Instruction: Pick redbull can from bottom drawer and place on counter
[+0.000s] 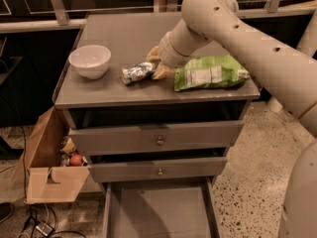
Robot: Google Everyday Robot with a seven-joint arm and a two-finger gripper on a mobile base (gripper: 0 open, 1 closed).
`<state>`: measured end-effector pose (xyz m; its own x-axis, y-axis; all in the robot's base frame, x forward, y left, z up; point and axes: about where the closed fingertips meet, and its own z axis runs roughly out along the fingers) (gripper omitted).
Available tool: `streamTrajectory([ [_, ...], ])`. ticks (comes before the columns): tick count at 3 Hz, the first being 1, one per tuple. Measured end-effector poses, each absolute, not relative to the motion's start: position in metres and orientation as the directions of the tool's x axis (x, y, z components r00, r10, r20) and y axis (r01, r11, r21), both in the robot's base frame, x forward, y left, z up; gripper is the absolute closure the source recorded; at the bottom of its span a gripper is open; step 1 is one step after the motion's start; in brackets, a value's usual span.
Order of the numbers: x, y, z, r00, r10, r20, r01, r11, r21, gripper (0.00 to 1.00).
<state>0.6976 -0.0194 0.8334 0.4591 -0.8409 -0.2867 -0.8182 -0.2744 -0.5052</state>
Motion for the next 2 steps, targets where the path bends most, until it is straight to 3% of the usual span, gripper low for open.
streamTrajectory([
  [2,0.6976,-0.0194,0.8333,0.459,-0.841,-0.287,-0.818,-0.274,-0.505,0.58],
])
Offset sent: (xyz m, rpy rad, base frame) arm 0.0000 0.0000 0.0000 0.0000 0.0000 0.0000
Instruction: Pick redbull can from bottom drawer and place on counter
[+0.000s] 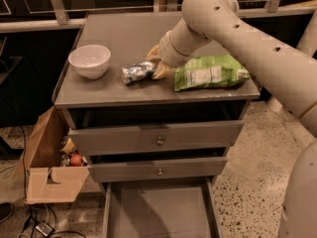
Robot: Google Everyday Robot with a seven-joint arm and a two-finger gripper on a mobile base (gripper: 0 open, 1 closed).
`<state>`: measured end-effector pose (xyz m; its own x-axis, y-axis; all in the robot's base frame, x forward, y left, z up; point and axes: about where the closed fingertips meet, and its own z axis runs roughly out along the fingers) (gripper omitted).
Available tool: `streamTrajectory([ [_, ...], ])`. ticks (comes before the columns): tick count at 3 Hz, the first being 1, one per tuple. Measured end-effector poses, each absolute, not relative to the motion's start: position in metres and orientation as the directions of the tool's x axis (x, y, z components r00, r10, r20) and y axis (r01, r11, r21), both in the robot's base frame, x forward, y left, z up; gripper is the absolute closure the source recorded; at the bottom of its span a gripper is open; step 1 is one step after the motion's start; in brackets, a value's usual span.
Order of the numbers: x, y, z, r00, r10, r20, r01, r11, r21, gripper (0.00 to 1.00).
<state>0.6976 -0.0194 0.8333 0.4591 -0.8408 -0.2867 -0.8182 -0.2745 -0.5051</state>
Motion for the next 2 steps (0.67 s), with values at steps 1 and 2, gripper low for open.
streamTrajectory([
  [1,0.6976,-0.0194,0.8333,0.459,-0.841,-0.287,-0.818,-0.275,-0.505,0.34],
  [2,0.6976,-0.0194,0.8333,0.459,-0.841,-0.287,-0.818,-0.275,-0.505,0.11],
])
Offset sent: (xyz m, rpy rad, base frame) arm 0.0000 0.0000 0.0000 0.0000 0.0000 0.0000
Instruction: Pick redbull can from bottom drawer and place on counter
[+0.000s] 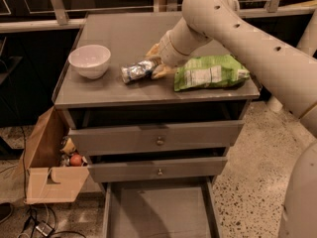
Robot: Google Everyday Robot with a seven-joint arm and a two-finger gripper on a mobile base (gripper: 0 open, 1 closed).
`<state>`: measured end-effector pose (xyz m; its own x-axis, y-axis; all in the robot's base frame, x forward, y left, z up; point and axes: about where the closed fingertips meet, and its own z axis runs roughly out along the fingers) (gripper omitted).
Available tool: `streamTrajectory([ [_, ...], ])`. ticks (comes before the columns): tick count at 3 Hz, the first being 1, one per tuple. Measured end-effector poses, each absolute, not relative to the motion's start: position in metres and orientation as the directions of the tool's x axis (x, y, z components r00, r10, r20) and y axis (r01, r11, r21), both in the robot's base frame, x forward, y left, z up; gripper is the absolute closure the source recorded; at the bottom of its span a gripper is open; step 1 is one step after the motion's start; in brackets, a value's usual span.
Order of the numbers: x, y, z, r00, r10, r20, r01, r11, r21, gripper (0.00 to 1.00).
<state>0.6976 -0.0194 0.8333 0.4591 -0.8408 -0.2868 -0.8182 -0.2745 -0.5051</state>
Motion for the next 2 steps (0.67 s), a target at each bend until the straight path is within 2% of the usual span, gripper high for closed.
streamTrajectory([
  [1,0.6976,-0.0193,0.8332,0.459,-0.841,-0.287,-0.818,-0.275,-0.505,0.00],
  [2,0.6976,-0.0193,0.8332,0.459,-0.841,-0.287,-0.818,-0.275,-0.505,0.00],
])
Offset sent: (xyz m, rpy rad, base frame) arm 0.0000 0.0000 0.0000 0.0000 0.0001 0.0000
